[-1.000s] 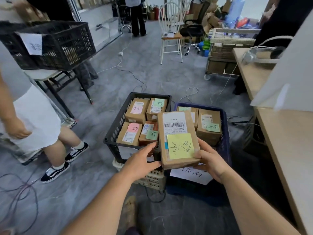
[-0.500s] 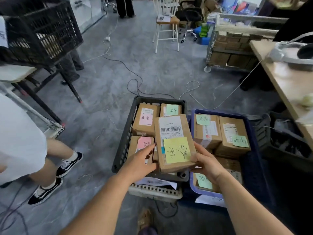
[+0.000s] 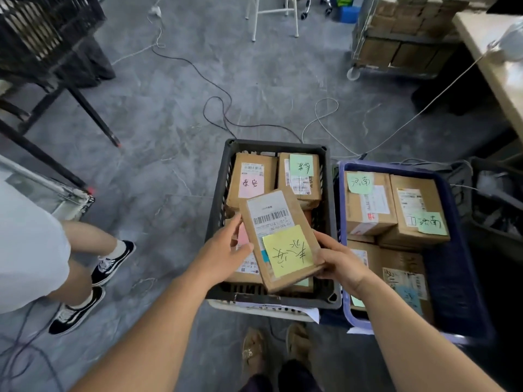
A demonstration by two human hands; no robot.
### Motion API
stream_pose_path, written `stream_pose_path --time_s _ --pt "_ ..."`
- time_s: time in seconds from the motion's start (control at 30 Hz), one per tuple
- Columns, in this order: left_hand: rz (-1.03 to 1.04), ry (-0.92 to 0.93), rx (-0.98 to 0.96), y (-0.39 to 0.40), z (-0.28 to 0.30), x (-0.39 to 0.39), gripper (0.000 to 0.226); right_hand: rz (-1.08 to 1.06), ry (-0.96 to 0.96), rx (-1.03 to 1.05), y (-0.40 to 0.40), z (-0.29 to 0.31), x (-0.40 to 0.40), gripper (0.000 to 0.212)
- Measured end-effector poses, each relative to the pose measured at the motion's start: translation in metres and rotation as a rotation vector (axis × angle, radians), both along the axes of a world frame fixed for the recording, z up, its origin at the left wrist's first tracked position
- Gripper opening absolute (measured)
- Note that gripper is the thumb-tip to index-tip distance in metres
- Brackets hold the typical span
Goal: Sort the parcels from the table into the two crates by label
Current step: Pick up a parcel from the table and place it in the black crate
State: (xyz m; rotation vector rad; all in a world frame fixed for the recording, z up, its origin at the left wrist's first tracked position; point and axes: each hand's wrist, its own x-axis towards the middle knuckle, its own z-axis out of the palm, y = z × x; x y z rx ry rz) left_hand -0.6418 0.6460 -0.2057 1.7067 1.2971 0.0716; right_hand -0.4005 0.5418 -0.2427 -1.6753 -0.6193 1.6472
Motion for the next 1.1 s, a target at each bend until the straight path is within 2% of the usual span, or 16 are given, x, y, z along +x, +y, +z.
stream_pose_path --time_s 0.23,0.37,0.5,0.67,0.73,0.8,0.83,0.97,1.1 --pt "0.197 0.091 -0.081 0.023 -0.041 0.009 0.073 0.187 0.021 -0.064 0.025 -0.034 0.009 0.076" --pt "0.27 0.199 -0.077 0.018 -0.069 0.008 0.052 0.122 0.031 -0.081 0.041 -0.057 0.006 0.074" --pt "0.391 0.25 -0.077 0.008 -0.093 0.004 0.035 0.079 -0.05 -0.095 0.056 -0.077 -0.005 0.091" --pt "0.355 0.365 -0.156 -0.006 -0.111 0.002 0.039 -0.041 -0.239 -0.245 0.049 -0.087 -0.023 0.074" --pt "0.332 0.394 -0.168 -0.007 -0.112 0.003 0.043 -0.032 -0.279 -0.337 0.039 -0.09 -0.028 0.055" --pt "0.317 0.38 -0.163 -0.007 -0.11 0.005 0.045 -0.008 -0.275 -0.355 0.03 -0.093 -0.032 0.035" --pt "0.306 0.366 -0.157 -0.007 -0.108 0.007 0.044 0.005 -0.295 -0.341 0.027 -0.09 -0.033 0.032" --pt "0.34 0.262 -0.101 0.003 -0.095 0.015 0.049 0.037 -0.445 -0.193 0.039 -0.066 -0.028 0.058" --pt "0.393 0.123 -0.014 0.035 -0.072 0.029 0.05 -0.002 -0.519 -0.014 0.075 -0.036 -0.014 0.062"
